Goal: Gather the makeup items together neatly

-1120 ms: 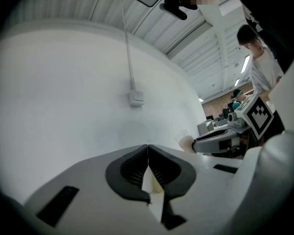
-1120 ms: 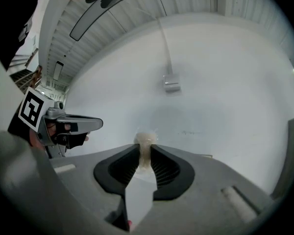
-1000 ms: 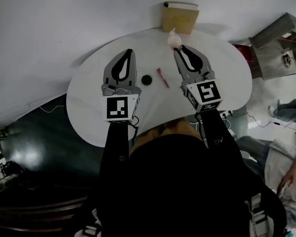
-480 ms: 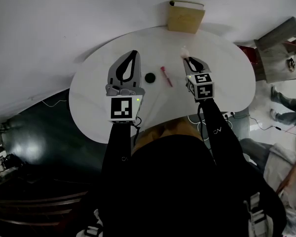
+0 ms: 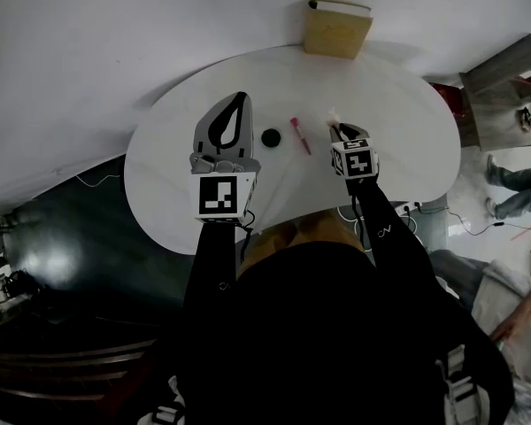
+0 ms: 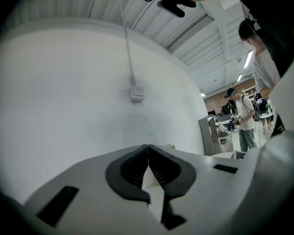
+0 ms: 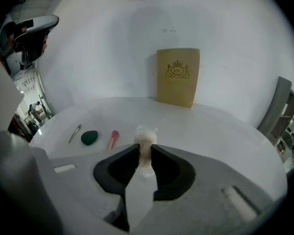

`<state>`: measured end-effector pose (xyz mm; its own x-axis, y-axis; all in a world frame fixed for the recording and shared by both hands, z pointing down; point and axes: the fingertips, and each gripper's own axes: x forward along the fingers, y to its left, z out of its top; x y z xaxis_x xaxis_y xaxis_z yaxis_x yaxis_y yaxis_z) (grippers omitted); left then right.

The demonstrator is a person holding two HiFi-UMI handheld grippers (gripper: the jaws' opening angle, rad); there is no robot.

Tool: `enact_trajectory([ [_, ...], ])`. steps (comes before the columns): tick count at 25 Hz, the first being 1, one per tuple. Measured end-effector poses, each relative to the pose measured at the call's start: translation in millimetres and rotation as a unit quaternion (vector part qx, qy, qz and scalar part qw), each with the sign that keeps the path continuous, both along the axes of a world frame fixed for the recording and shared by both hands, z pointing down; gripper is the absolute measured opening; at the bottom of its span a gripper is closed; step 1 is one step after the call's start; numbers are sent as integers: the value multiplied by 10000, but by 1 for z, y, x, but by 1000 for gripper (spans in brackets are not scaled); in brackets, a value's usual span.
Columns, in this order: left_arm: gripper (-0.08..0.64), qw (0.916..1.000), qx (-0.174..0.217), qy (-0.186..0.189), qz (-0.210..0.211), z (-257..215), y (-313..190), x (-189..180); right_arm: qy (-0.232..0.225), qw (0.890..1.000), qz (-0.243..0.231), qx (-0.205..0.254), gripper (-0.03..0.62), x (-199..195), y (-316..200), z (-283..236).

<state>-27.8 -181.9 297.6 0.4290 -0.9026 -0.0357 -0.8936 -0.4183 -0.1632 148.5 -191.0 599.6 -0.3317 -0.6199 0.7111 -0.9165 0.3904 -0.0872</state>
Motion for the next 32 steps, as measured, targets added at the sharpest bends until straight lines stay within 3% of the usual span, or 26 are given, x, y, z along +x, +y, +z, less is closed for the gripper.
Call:
enact_trajectory([
  [14, 9, 9999, -85, 47, -86, 5, -6, -5, 213, 9985, -22, -512, 76, 2, 6, 28],
  [16, 9, 9999, -74, 42, -98, 5, -8, -8, 206, 9986, -172, -456, 116, -3, 5, 23],
  [17, 9, 9999, -74, 44, -100, 5, -8, -9, 182, 9988, -245, -395, 176, -5, 4, 18],
  [21, 9, 9999, -97, 35, -106, 5, -8, -9, 71, 9993, -353, 130, 206, -7, -2, -16],
  [25, 9, 9998, -92, -105, -139, 6, -13, -12, -246, 9941, -388, 983, 206, -14, -19, -73],
  [28, 9, 9999, -46, -93, -115, 2, -13, -9, -503, 9814, -639, 1738, 206, -25, -23, -127],
  [32, 9, 9997, -53, -193, -119, 1, -17, -9, -588, 9535, -990, 2787, 206, -40, -23, -202],
])
